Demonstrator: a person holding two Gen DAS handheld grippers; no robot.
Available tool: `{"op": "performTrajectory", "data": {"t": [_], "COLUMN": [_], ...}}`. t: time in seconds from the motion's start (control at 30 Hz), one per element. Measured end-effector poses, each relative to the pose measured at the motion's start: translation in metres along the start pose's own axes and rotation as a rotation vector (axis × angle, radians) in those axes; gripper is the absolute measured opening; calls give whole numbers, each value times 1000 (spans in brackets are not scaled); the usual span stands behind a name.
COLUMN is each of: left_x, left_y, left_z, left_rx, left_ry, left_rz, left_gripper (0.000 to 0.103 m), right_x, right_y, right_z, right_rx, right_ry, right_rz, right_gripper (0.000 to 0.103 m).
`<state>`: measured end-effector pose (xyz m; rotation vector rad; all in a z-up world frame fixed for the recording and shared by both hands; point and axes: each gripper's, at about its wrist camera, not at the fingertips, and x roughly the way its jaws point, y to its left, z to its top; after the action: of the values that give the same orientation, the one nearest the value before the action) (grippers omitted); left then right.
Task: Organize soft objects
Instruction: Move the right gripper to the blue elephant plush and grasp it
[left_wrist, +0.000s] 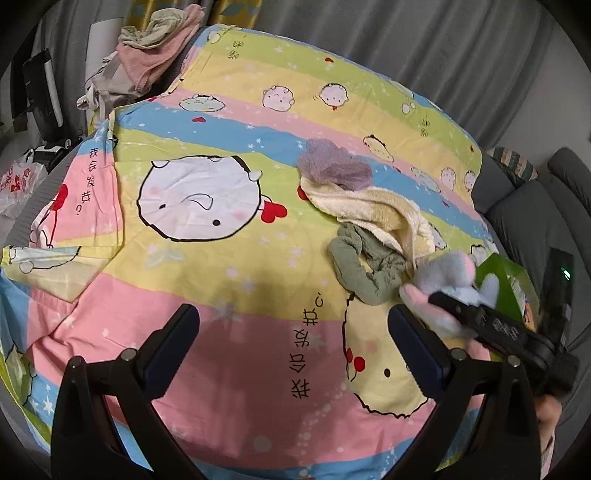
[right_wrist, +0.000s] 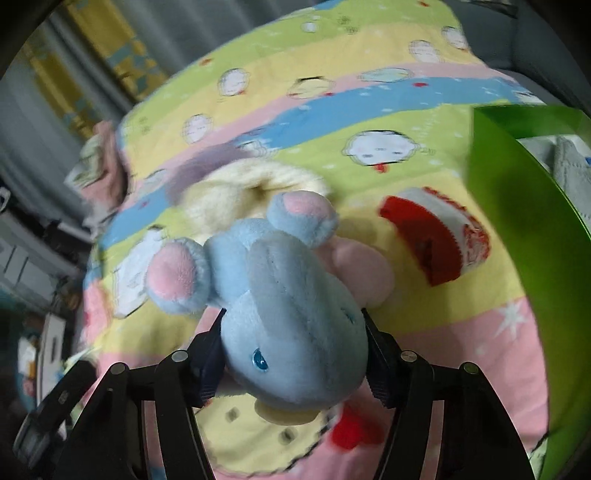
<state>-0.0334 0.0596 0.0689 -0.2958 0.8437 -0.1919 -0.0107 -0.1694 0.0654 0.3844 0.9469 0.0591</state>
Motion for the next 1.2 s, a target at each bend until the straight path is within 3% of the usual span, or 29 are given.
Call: {"op": "performTrajectory", "data": {"t": [0.17, 0.4, 0.5, 0.6, 0.77, 0.97, 1.2], "left_x": [-7, -9, -8, -8, -7, 7, 26], "left_y": [9, 15, 14, 13, 5, -17, -35], "left_z": [4, 5, 4, 4, 1, -10, -23], "left_rx": [-36, -63, -53, -47, -25, 19, 34], "left_ry": [-22, -21, -9, 0, 17, 103, 184], "left_rz": [-1, 4, 0, -12, -38, -153, -217], "left_gripper": [102, 102, 102, 102, 102, 102, 99], "right_x": [-9, 21, 10, -12, -33, -18, 7], "right_y": [45, 54, 50, 39, 21, 4, 6], "right_z": [-18, -30, -27, -19, -8, -5, -11], "right_rx": [-170, -207, -183, -136, -53, 42, 52], "right_ry": [36, 161, 158, 95, 46, 95, 154], "right_rz": [39, -18, 33, 79, 166, 211, 243], "right_gripper": [66, 73, 81, 89, 90, 90, 90]}}
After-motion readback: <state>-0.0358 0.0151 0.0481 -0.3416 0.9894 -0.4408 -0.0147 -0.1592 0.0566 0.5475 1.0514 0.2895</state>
